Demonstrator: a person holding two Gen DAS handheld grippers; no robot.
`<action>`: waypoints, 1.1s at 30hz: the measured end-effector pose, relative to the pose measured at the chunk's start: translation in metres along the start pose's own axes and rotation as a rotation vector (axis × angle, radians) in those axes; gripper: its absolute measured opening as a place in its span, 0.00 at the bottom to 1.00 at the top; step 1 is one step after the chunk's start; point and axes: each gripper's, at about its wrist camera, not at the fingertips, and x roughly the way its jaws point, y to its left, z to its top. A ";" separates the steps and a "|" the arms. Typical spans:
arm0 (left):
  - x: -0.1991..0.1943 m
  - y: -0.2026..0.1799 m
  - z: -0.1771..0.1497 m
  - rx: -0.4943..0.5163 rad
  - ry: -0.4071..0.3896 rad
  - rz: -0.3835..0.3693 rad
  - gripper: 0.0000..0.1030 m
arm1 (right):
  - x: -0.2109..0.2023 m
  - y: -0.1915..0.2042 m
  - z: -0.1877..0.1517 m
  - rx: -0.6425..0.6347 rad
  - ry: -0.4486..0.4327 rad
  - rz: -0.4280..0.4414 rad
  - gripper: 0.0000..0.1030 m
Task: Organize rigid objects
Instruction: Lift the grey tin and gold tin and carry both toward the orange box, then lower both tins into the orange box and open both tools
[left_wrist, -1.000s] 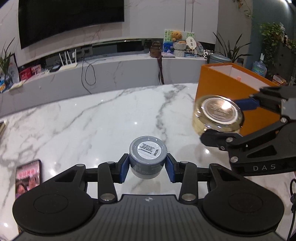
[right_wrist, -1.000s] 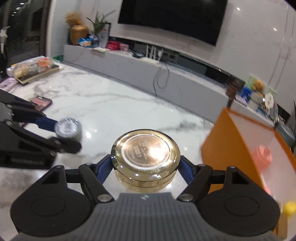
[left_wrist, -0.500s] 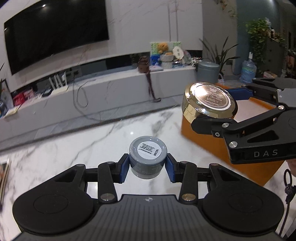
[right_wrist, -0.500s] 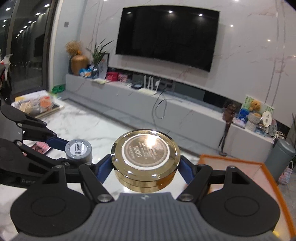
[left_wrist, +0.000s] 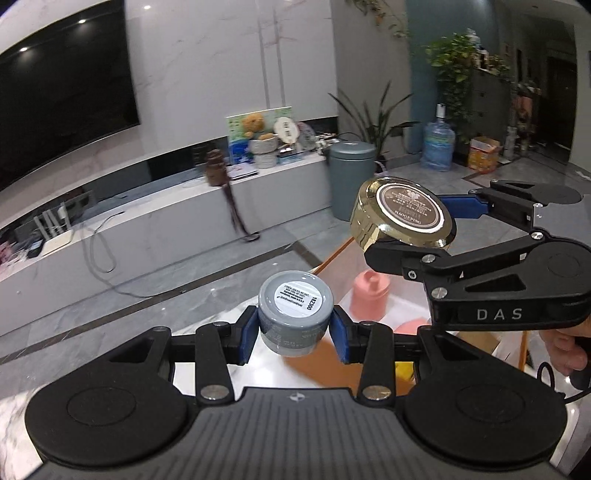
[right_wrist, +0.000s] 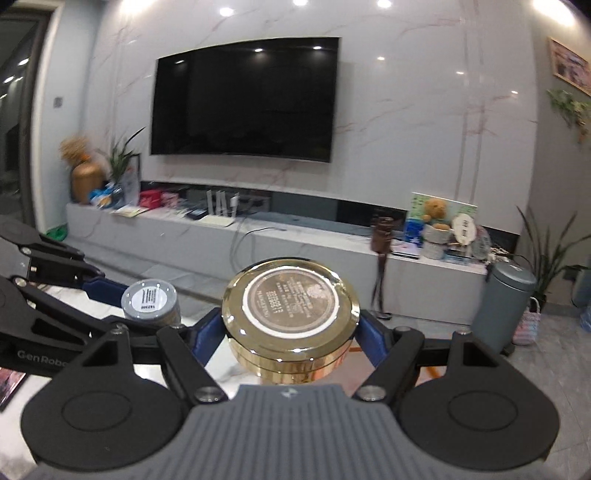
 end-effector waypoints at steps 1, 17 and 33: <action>0.006 -0.004 0.005 0.008 0.004 -0.011 0.45 | 0.000 -0.008 0.002 0.011 -0.001 -0.009 0.72; 0.102 -0.063 0.019 0.243 0.191 -0.061 0.46 | 0.024 -0.109 -0.006 0.230 0.151 -0.132 0.73; 0.179 -0.088 -0.007 0.342 0.450 -0.081 0.45 | 0.101 -0.100 -0.046 0.251 0.428 -0.014 0.72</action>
